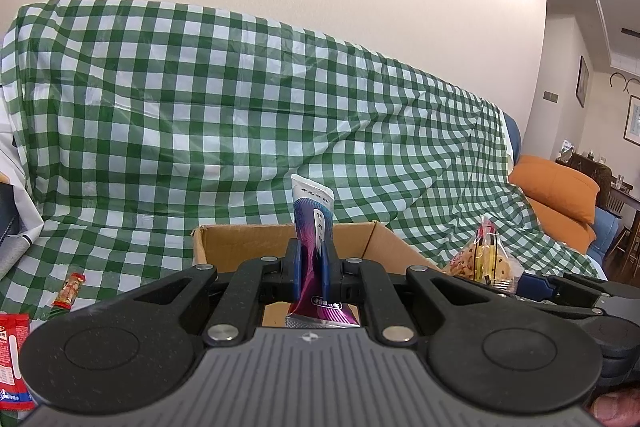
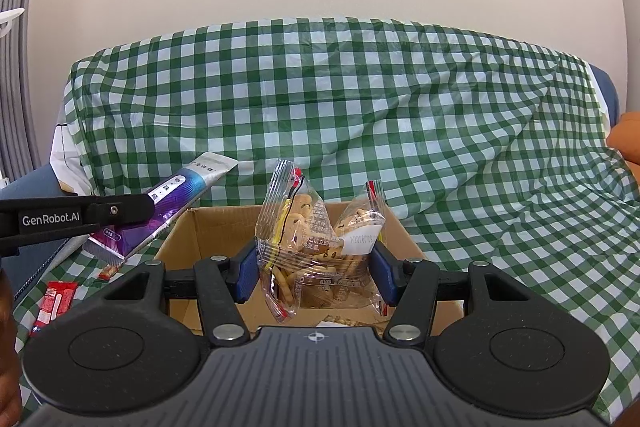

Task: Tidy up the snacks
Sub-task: 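Hold the cookie bag above the box with the right tool while the left tool holds the purple tube, then open the right tool to drop the cookie bag while the left tool releases the purple tube into the box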

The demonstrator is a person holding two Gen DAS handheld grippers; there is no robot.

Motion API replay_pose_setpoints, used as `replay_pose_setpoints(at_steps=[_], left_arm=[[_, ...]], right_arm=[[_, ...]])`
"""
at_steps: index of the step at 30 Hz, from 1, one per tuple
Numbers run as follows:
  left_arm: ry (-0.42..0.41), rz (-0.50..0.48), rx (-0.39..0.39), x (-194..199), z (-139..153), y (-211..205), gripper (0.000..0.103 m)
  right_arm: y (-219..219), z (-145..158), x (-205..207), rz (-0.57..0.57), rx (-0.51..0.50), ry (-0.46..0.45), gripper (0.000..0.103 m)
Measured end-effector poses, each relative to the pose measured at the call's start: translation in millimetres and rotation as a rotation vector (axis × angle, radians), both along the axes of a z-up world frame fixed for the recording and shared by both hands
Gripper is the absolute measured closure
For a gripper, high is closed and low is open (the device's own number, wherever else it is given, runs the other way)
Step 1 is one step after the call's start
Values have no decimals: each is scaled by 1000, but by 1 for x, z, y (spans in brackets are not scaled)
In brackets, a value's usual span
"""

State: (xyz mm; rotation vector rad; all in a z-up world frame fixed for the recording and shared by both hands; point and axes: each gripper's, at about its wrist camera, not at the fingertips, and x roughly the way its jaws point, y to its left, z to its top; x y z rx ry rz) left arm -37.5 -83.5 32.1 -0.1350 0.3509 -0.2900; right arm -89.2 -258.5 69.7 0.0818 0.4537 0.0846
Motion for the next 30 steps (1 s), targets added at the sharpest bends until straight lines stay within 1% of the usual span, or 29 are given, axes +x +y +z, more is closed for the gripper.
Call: replay_pose_setpoints(at_steps=[7, 10, 12, 13, 14, 15, 17, 19, 22, 26, 28, 30], left_arm=[[-1, -3, -9, -1, 1, 0, 93], [18, -30, -26, 1, 2, -1, 92], [50, -57, -27, 4, 0, -5, 81], [48, -49, -11, 3, -1, -7, 66], [39, -43, 1, 3, -1, -9, 62], [37, -43, 4, 2, -1, -9, 62], [40, -26, 10, 2, 0, -8, 62], [45, 10, 26, 2, -1, -3, 62], [72, 80, 35, 4, 0, 11, 62], [147, 228, 62, 13, -3, 38, 62], [204, 318, 77, 19, -10, 55, 62], [236, 393, 95, 19, -22, 74, 62]], right_arm=[[1, 0, 0, 3, -3, 0, 44], [0, -1, 2, 8, -9, 2, 44], [0, -3, 4, -6, -29, 4, 43], [1, -4, 6, -19, -40, 18, 31], [1, -6, 8, -31, -43, 36, 14], [0, -8, 10, -41, -37, 50, 11], [-2, -8, 12, -45, -16, 64, 13], [-2, -9, 13, -46, -1, 68, 13], [4, -9, 14, -36, -5, 71, 13], [11, -11, 14, -18, -18, 72, 13], [15, -11, 12, -10, -22, 73, 13], [17, -11, 13, -3, -25, 75, 13]])
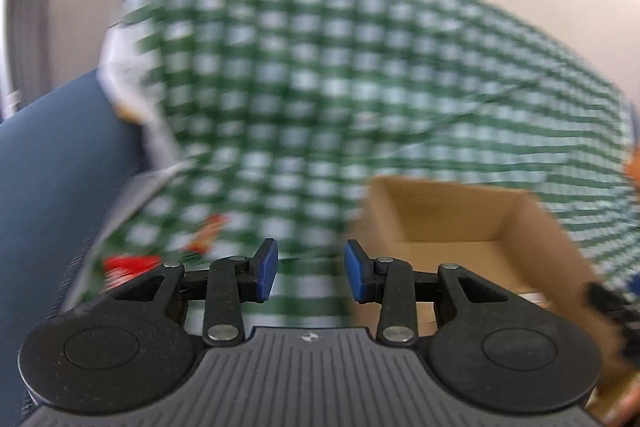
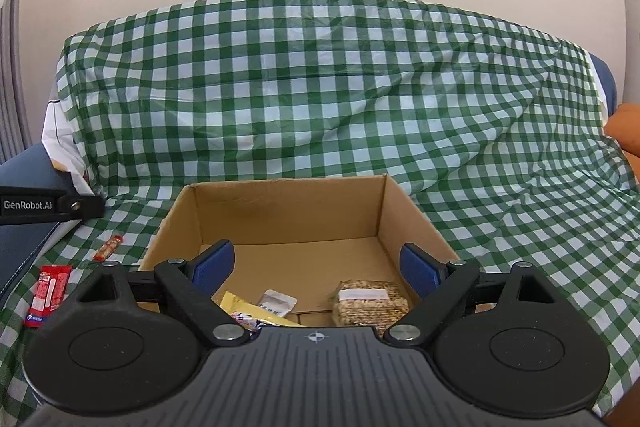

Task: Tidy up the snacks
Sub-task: 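Open the right tool to drop the cookie bag while the left tool releases the purple tube into the box, then grasp the red spicy-strip packet with the left tool while the right tool moves toward the candy stick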

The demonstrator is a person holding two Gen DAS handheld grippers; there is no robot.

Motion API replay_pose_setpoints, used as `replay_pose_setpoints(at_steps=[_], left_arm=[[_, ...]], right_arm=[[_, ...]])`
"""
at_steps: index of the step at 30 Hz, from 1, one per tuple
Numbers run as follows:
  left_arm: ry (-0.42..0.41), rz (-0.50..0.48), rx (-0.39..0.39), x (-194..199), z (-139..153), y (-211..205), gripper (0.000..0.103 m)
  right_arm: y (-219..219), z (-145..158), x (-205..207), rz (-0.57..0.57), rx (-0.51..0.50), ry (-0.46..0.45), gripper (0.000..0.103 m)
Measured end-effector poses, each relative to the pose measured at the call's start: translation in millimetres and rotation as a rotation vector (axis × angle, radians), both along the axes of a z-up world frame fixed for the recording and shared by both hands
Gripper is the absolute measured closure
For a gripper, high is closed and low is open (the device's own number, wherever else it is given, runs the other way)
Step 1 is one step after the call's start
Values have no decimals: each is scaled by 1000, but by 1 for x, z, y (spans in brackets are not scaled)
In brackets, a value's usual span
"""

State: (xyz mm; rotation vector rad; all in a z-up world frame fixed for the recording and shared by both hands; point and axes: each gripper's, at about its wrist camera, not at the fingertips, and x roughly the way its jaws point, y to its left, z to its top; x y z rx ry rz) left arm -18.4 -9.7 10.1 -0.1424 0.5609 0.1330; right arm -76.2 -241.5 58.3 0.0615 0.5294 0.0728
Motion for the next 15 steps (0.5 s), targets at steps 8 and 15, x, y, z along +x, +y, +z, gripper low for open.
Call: replay_pose_setpoints(at_steps=[8, 15], left_arm=[[153, 229, 165, 12, -60, 48, 59], [280, 319, 185, 26, -109, 72, 46]], right_arm=[[13, -1, -2, 32, -22, 2, 13], [18, -4, 0, 46, -37, -3, 13]])
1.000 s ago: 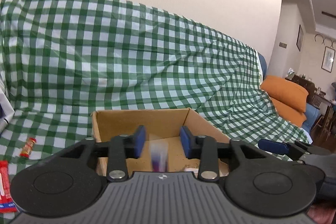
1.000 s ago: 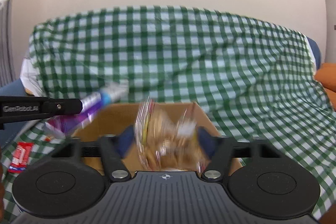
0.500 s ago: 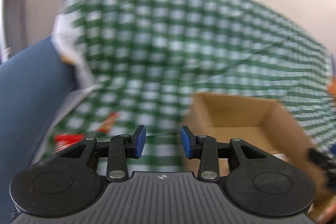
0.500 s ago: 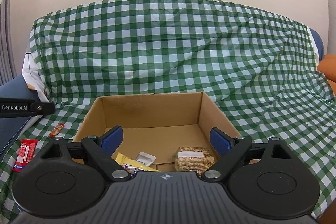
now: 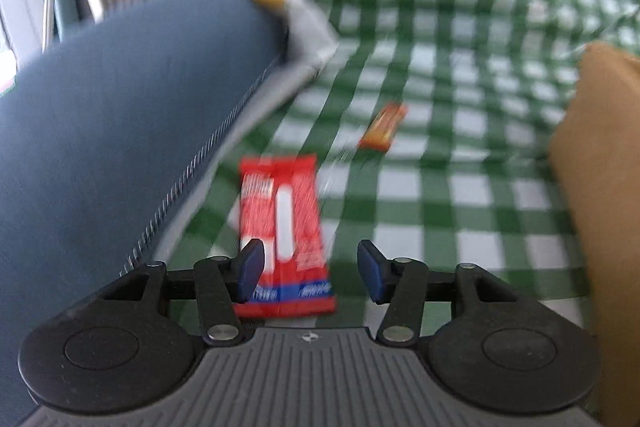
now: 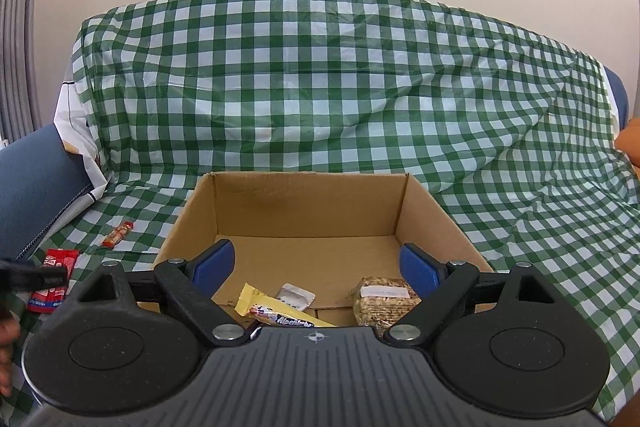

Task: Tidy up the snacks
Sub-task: 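Grasp the red spicy-strip packet with the left tool while the right tool moves toward the candy stick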

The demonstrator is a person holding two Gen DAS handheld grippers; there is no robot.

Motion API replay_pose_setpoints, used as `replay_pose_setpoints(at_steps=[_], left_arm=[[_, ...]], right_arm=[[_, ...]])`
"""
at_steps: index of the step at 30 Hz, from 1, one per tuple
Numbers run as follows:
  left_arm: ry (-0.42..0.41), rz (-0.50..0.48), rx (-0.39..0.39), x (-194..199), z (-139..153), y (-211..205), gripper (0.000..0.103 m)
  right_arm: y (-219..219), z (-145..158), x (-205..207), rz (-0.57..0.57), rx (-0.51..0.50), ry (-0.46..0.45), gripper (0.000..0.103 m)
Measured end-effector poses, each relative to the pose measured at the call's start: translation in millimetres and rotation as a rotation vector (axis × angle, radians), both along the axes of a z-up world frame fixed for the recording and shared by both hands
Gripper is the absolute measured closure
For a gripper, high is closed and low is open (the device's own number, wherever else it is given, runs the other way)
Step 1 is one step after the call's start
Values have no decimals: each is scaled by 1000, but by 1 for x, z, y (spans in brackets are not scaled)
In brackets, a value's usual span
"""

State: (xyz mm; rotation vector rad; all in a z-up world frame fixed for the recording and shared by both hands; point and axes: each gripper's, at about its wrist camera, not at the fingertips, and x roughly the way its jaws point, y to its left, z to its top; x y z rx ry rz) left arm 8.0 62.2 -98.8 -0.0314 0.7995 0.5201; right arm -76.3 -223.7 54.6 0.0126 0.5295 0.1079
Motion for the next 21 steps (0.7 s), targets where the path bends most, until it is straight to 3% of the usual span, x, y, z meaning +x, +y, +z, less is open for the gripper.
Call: replay_pose_setpoints(at_steps=[4, 9, 15, 21], left_arm=[[16, 65, 6, 4, -8, 14, 46], [17, 79, 13, 2, -8, 18, 42], [10, 109, -61, 6, -9, 30, 39], [-21, 117, -152, 0, -2, 40, 54]], right_arm=[[3, 0, -2, 14, -10, -21, 13], [8, 0, 0, 34, -7, -31, 13], [16, 4, 3, 86, -2, -37, 13], [41, 21, 17, 231, 36, 2, 14]])
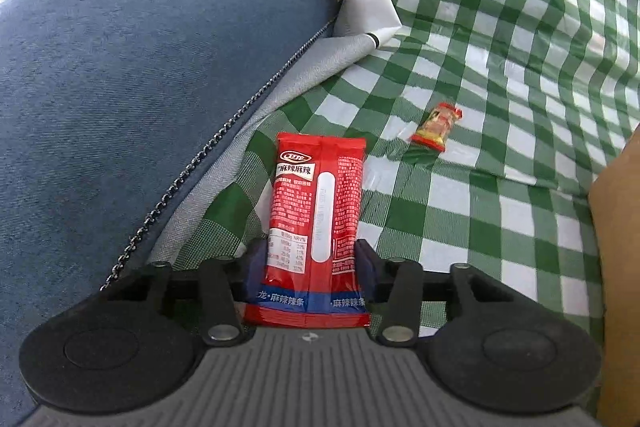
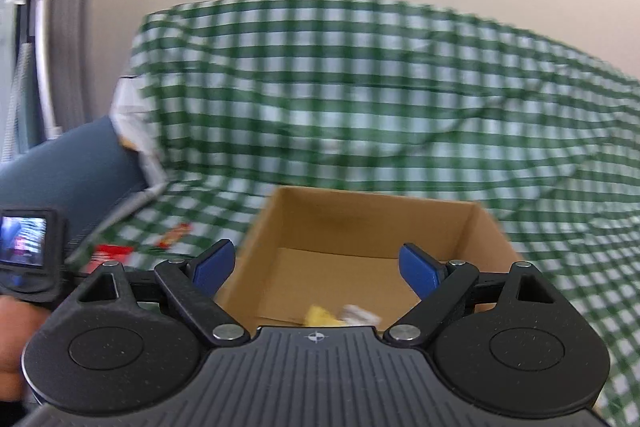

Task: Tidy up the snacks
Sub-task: 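Grasp the red spicy-strip packet with the left tool while the right tool moves toward the candy stick, then grasp the red-and-gold candy stick with the right tool while the left tool lifts the red packet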

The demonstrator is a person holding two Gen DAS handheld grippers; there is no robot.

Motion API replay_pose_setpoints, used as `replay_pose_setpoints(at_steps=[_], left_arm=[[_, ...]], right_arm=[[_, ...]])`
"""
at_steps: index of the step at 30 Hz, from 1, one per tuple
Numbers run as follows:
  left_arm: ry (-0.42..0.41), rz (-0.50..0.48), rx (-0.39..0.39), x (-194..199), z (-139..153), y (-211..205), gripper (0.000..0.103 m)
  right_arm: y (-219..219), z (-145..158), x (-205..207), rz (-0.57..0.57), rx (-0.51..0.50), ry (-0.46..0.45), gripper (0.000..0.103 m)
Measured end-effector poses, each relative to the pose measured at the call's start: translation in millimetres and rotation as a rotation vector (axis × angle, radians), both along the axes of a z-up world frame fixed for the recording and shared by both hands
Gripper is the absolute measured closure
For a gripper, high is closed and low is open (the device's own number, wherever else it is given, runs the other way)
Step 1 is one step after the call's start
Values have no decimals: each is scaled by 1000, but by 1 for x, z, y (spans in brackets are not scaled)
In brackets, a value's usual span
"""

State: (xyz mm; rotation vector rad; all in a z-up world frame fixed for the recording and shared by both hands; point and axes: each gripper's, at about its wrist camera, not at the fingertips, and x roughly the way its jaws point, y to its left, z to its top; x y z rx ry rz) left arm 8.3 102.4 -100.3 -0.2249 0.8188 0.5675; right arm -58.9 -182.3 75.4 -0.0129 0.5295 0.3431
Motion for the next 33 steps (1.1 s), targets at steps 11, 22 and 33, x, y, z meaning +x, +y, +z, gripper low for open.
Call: replay_pose_setpoints(at_steps=[11, 22, 33], left_arm=[[27, -16, -198, -22, 8, 0, 49], [12, 25, -239, -18, 8, 10, 46], [6, 45, -261, -17, 8, 16, 46]], right_arm=[[139, -7, 77, 186, 88, 116, 76], [256, -89, 173, 140, -3, 391, 53], [308, -158, 223, 85, -136, 514, 47]])
